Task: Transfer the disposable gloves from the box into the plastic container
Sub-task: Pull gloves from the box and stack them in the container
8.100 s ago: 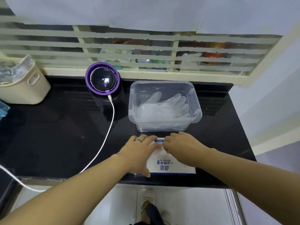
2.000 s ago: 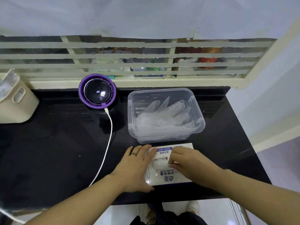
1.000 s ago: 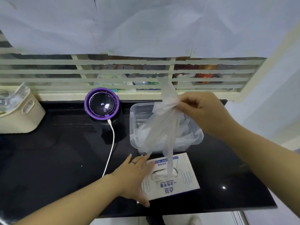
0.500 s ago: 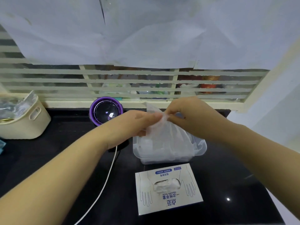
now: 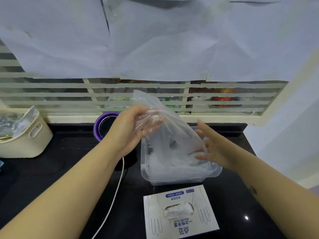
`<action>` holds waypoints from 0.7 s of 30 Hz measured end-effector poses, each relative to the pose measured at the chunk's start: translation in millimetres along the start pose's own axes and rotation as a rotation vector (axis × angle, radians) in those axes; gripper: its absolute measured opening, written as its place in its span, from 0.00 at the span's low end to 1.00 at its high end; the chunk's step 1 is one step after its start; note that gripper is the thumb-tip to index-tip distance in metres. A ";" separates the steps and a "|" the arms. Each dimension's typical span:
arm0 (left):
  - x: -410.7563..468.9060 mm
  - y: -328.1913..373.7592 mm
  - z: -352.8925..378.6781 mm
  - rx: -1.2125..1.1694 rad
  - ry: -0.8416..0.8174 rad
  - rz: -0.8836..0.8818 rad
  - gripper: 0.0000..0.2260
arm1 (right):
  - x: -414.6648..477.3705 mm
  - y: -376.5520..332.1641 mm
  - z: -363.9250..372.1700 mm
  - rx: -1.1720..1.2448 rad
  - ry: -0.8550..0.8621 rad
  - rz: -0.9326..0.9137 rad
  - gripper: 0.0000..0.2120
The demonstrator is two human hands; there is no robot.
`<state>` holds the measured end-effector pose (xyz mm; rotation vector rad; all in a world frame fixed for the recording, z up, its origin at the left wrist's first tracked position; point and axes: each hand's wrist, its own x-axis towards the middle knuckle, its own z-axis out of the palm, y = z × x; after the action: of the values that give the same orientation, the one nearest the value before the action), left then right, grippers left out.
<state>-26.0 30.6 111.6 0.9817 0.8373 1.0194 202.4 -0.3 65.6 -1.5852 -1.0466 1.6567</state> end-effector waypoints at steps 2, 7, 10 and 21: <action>5.3 -2.1 -7.4 -0.071 0.012 0.007 0.15 | 4.6 9.6 -5.0 0.236 -0.096 0.132 0.47; 12.4 -11.3 -18.2 -0.132 0.036 -0.005 0.13 | 11.5 3.6 -1.5 0.460 -0.250 -0.036 0.34; 13.9 -21.3 -21.2 -0.041 0.062 -0.050 0.08 | 19.9 -10.3 -4.2 0.471 -0.183 -0.240 0.33; 34.7 -78.5 -38.5 1.048 0.140 -0.230 0.07 | 52.2 7.6 -35.5 -0.688 0.179 -0.189 0.09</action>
<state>-27.2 57.2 21.4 1.6351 1.6249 0.4011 233.3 45.2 33.6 -1.9253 -1.7216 1.0493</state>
